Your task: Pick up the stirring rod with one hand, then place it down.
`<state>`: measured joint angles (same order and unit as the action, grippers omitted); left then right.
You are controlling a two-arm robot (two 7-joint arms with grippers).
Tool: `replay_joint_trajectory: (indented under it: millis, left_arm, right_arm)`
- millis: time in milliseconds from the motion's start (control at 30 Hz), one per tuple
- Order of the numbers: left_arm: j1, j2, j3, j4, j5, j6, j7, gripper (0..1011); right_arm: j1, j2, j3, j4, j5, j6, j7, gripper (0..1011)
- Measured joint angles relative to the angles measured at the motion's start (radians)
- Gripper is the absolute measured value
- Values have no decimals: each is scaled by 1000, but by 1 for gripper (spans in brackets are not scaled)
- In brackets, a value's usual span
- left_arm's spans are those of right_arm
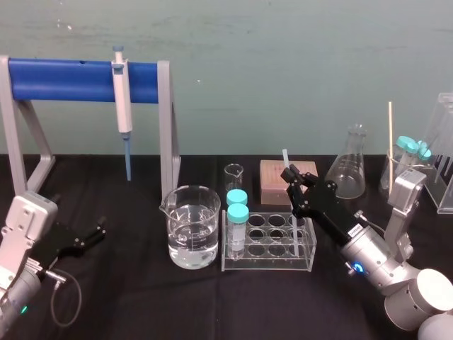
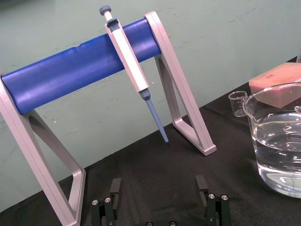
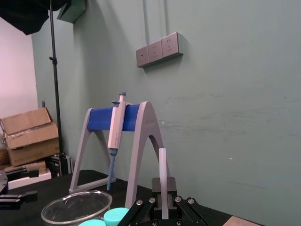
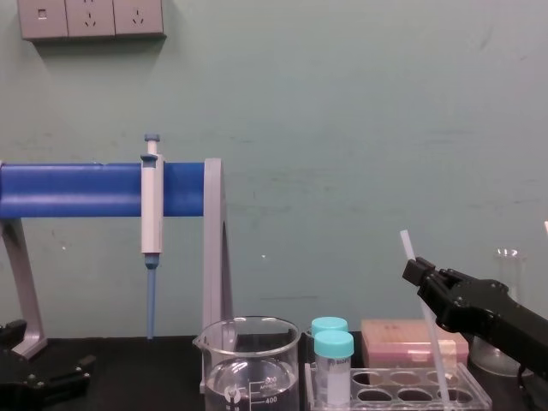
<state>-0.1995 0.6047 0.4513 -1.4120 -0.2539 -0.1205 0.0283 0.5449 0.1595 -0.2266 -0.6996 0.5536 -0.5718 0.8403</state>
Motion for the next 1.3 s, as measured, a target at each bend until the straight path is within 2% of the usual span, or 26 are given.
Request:
replay_joint_trajectory:
  millis: [467, 700, 800, 833, 933, 1000, 1033, 1133, 1167, 1300]
  left_arm:
    - [0, 0, 0, 0, 0, 0, 0, 1000]
    - [0, 0, 0, 0, 0, 0, 0, 1000]
    - [0, 0, 0, 0, 0, 0, 0, 1000]
    - [0, 0, 0, 0, 0, 0, 0, 1000]
    - [0, 0, 0, 0, 0, 0, 0, 1000]
    - [0, 0, 0, 0, 0, 0, 0, 1000]
    - [0, 0, 0, 0, 0, 0, 0, 1000]
    - [0, 0, 0, 0, 0, 0, 0, 1000]
    - [0, 0, 0, 0, 0, 0, 0, 1000]
    - [0, 0, 0, 0, 0, 0, 0, 1000]
  right_arm:
    - [-1, 0, 2, -1, 3, -1, 0, 86]
    - [-2, 0, 2, -2, 3, -2, 1, 282]
    - [-2, 0, 2, -2, 3, -2, 1, 397]
    - [-2, 0, 2, -2, 3, -2, 1, 397]
    - [-2, 0, 2, -2, 4, -2, 1, 528]
    - [-2, 0, 2, -2, 4, -2, 1, 568]
    - [-2, 0, 2, -2, 4, -2, 1, 628]
    - [-2, 0, 2, -2, 4, -2, 1, 685]
    - [-2, 0, 2, -2, 4, -2, 1, 741]
    - [-2, 0, 2, -2, 4, -2, 1, 862]
